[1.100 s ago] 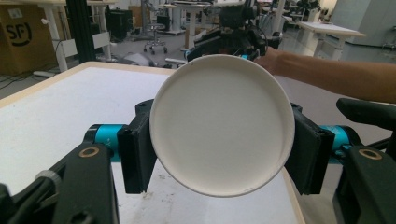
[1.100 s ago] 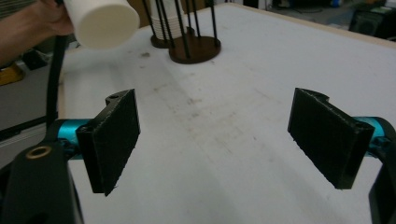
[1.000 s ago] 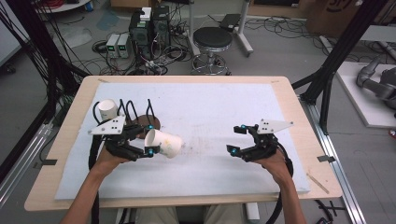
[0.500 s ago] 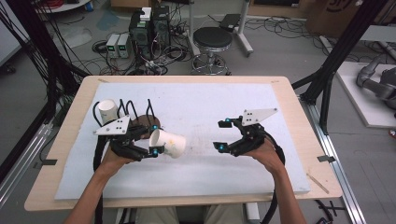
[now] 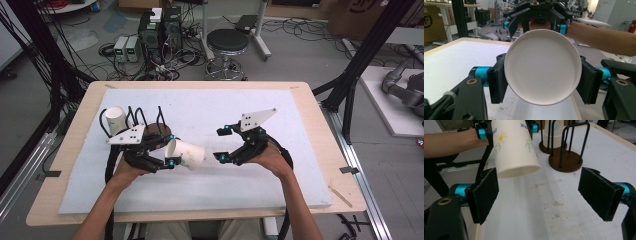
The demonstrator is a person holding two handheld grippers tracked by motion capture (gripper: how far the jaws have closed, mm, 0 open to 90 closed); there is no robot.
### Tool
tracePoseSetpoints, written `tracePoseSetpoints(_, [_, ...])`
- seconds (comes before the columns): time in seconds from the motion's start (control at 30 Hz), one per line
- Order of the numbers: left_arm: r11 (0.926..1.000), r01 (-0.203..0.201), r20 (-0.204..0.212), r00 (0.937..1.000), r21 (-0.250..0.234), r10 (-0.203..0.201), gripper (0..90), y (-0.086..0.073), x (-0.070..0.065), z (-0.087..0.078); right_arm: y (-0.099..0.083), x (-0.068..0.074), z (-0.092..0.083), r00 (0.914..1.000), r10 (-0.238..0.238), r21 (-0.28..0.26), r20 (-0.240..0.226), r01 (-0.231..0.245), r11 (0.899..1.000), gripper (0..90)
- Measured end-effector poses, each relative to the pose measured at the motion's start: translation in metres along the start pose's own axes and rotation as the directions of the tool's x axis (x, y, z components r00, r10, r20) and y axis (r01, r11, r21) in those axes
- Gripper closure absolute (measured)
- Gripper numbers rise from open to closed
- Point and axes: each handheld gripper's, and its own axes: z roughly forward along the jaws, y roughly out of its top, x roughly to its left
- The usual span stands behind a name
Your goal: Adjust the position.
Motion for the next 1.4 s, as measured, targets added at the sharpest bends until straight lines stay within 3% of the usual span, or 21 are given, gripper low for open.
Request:
tracePoseSetpoints(0.5, [1.0000, 0.001, 0.018, 0.9998, -0.003, -0.001, 35.4, 0.001, -0.002, 0.007, 0.009, 0.004, 0.024, 0.9977, -0.027, 0.007, -0.061, 0.028, 1.000, 17.1])
tracePoseSetpoints(0.87, [0.9998, 0.005, 0.030, 0.9996, -0.018, -0.005, 35.4, 0.002, -0.003, 0.009, 0.013, 0.010, 0.043, 0.9935, -0.033, -0.033, -0.109, 0.030, 0.999, 17.1])
tracePoseSetpoints(1.33, [0.9998, 0.004, 0.043, 0.9991, -0.022, -0.003, 35.4, 0.002, -0.004, 0.012, 0.009, 0.015, 0.052, 0.9897, -0.033, -0.057, -0.139, 0.025, 0.998, 17.7])
tracePoseSetpoints(1.4, [0.9997, 0.001, 0.047, 0.9989, -0.023, 0.000, 35.4, 0.003, -0.004, 0.012, 0.006, 0.015, 0.054, 0.9879, -0.028, -0.072, -0.152, 0.017, 0.997, 21.2])
